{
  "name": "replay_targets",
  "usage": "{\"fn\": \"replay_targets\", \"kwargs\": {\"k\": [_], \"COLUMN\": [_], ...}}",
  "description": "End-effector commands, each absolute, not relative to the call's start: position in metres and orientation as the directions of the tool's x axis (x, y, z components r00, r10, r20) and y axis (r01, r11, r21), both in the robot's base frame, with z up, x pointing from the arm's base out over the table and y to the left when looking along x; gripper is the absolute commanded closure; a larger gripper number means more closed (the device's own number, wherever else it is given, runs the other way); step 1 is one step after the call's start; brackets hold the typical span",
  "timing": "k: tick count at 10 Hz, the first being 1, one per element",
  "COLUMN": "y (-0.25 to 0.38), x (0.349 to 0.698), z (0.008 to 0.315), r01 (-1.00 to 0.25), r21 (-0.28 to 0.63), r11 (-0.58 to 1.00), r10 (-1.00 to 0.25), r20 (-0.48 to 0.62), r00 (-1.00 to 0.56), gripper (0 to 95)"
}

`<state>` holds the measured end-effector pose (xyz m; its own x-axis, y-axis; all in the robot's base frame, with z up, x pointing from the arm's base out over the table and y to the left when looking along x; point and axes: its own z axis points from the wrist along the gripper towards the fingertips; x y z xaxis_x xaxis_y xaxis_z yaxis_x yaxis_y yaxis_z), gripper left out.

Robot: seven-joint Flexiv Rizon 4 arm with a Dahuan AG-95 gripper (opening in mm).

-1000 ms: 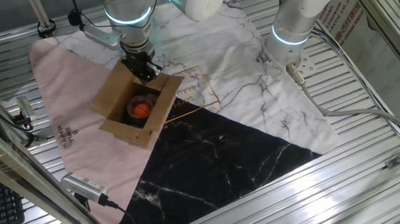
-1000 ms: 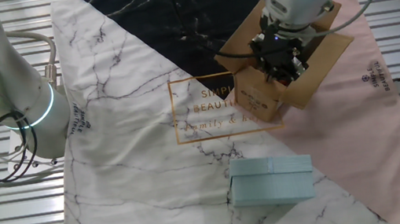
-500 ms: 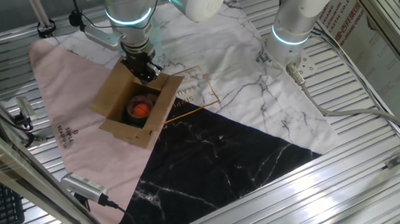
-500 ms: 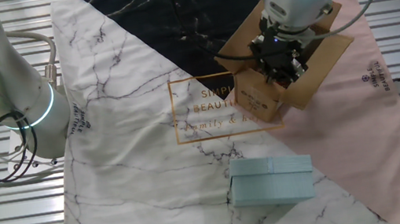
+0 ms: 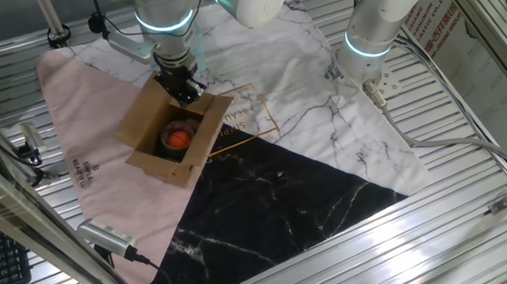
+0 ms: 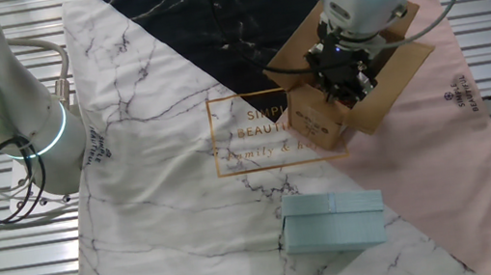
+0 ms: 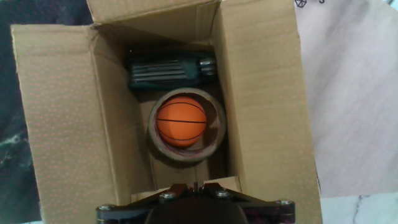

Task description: Cover the box

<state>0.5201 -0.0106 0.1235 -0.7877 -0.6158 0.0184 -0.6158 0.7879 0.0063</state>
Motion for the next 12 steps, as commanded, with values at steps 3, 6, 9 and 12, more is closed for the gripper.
{"fn": "replay_targets", "kwargs": {"k": [3, 6, 9, 12], "y": [-0.003, 0.012, 0.032, 0.049], "x": [0.528, 0.54, 0.553, 0.576], "z": [0.144, 0.152, 0.163, 0.178], "r01": [-0.635, -0.644, -0.646, -0.647], "r21": [0.001, 0.003, 0.005, 0.014], "r11": [0.773, 0.765, 0.763, 0.763], "r10": [-0.635, -0.644, -0.646, -0.647], "r20": [-0.006, -0.006, -0.003, 0.016], "r00": [-0.773, -0.765, -0.763, -0.763], "gripper": [95.0, 95.0, 95.0, 95.0]}}
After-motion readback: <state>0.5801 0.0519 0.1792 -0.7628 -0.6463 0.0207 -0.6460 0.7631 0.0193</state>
